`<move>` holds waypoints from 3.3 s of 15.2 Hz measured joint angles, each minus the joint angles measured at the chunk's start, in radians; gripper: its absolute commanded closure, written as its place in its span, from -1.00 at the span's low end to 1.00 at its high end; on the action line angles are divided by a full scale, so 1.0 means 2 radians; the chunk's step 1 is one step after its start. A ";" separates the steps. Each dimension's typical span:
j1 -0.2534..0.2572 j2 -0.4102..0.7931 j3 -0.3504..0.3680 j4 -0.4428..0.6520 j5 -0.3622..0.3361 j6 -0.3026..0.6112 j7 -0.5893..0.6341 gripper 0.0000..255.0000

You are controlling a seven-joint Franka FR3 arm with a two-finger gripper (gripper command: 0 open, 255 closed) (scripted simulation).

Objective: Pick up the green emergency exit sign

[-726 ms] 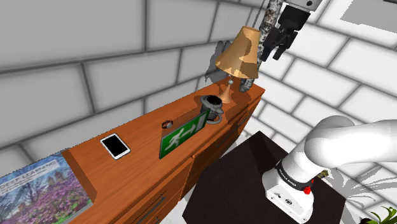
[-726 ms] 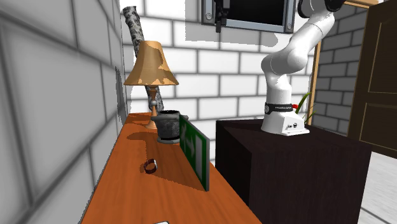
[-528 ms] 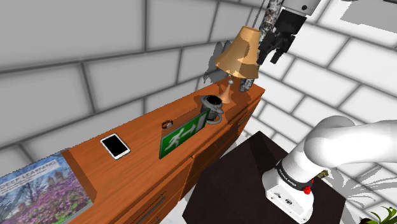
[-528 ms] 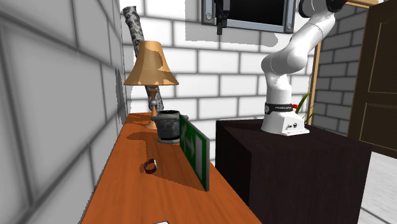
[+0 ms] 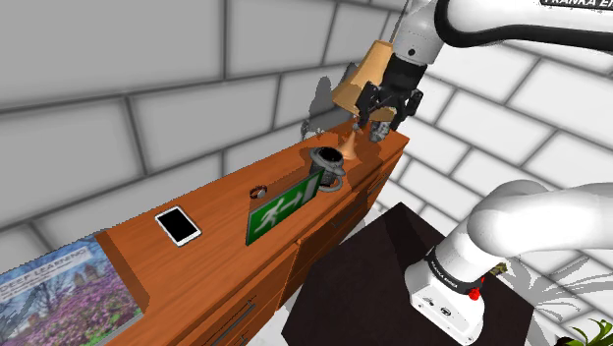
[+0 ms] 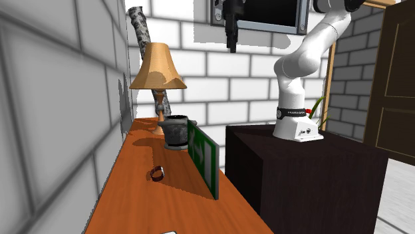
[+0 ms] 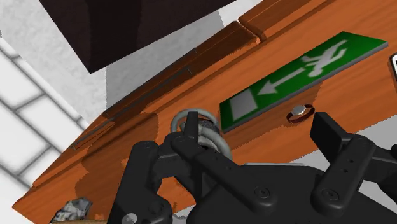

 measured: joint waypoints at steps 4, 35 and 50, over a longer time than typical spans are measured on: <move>-0.015 0.032 0.053 -0.021 0.029 0.050 0.099 -1.00; -0.114 0.505 0.231 0.062 -0.183 0.368 0.732 1.00; -0.131 0.457 0.254 0.068 -0.132 0.328 0.699 1.00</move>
